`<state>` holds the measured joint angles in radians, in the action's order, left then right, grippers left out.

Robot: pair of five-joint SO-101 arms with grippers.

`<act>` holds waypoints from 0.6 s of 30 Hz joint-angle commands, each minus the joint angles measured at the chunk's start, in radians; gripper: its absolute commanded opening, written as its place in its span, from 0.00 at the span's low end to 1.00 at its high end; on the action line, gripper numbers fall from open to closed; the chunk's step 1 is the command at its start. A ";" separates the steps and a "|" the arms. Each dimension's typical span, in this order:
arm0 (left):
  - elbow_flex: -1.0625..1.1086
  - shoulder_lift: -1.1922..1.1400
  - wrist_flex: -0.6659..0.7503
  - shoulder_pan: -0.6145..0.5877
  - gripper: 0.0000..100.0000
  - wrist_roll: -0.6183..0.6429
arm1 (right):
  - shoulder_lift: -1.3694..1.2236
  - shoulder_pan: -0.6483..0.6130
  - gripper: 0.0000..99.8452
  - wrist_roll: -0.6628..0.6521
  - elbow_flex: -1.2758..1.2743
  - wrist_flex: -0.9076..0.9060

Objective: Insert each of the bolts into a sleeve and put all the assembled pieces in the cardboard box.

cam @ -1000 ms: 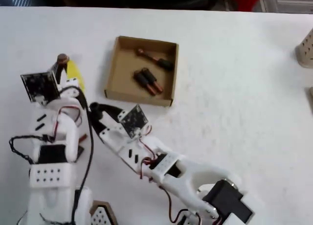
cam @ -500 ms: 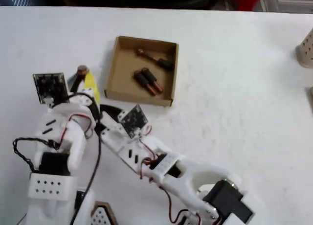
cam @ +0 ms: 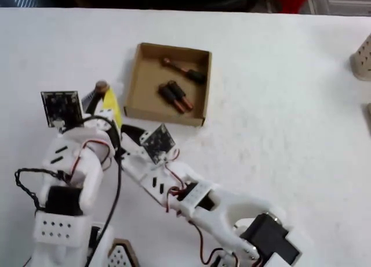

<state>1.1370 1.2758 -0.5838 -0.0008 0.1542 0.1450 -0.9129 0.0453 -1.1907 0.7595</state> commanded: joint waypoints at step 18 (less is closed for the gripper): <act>0.074 0.166 0.044 0.047 0.02 0.009 | 0.008 0.008 0.02 0.006 0.034 -0.002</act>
<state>1.2152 1.4277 -0.5838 0.0345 0.1573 0.1450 -0.9129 0.0453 -1.1907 0.7595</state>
